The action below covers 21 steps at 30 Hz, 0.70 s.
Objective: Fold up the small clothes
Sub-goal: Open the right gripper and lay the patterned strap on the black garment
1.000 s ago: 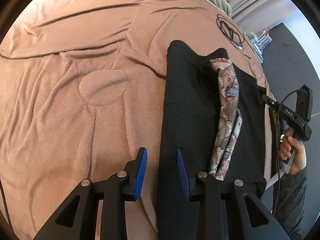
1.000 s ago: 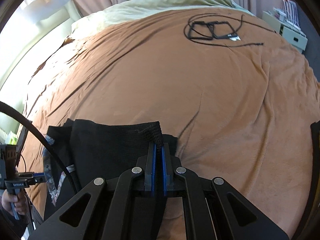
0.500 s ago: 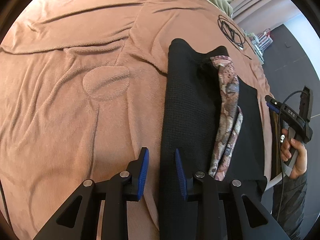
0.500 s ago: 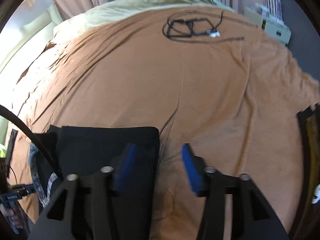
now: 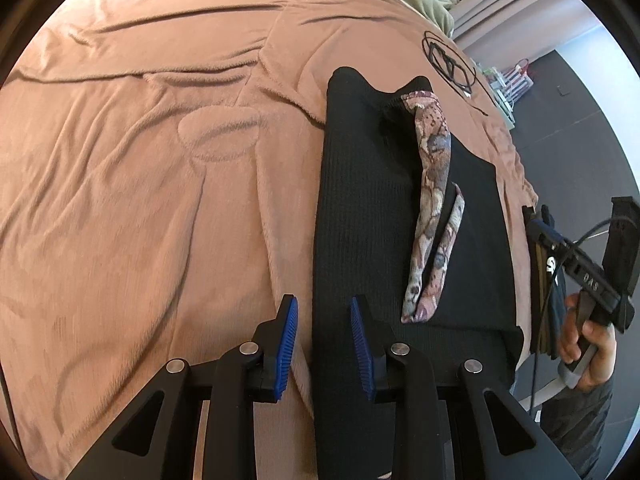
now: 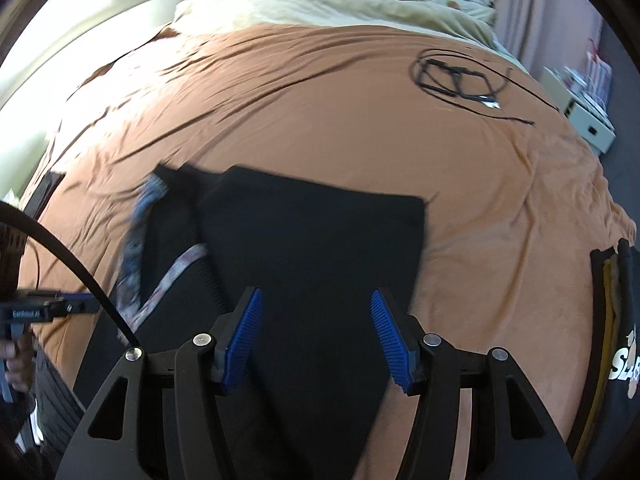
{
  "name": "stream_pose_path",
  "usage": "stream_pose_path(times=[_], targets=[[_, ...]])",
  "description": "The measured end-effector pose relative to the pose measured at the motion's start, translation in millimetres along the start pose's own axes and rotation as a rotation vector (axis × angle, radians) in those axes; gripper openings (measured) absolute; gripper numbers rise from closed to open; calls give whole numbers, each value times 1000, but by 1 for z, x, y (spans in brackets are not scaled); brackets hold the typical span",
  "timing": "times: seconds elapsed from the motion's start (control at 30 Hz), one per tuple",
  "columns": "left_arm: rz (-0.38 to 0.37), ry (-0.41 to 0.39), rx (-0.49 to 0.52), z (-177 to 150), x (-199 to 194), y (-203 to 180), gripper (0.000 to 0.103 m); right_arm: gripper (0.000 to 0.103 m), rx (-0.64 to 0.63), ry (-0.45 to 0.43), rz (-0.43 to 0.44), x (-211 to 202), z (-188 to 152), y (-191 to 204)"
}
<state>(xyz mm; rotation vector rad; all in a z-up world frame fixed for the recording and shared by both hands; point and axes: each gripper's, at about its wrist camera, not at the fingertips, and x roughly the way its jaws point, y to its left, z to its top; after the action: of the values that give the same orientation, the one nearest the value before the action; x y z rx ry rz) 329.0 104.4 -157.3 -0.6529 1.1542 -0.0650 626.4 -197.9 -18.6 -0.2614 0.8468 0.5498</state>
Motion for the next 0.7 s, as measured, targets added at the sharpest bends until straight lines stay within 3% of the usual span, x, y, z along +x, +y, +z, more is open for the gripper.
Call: stream_pose_path(times=[0.13,0.23,0.57,0.7], targets=[[-13,-3,-3,-8,-4,3,29,55,-47,11,-3,0,-7,20],[-21,-1,-1,-14,-4,4,29,64,-94,21,0,2,-13,38],[-34,21,-2,-30,4,8,29,64,-231,50,-16,22,-29,79],[-38,21,-12,-31,7,10,29,64,-268,49,55,24,-30,90]])
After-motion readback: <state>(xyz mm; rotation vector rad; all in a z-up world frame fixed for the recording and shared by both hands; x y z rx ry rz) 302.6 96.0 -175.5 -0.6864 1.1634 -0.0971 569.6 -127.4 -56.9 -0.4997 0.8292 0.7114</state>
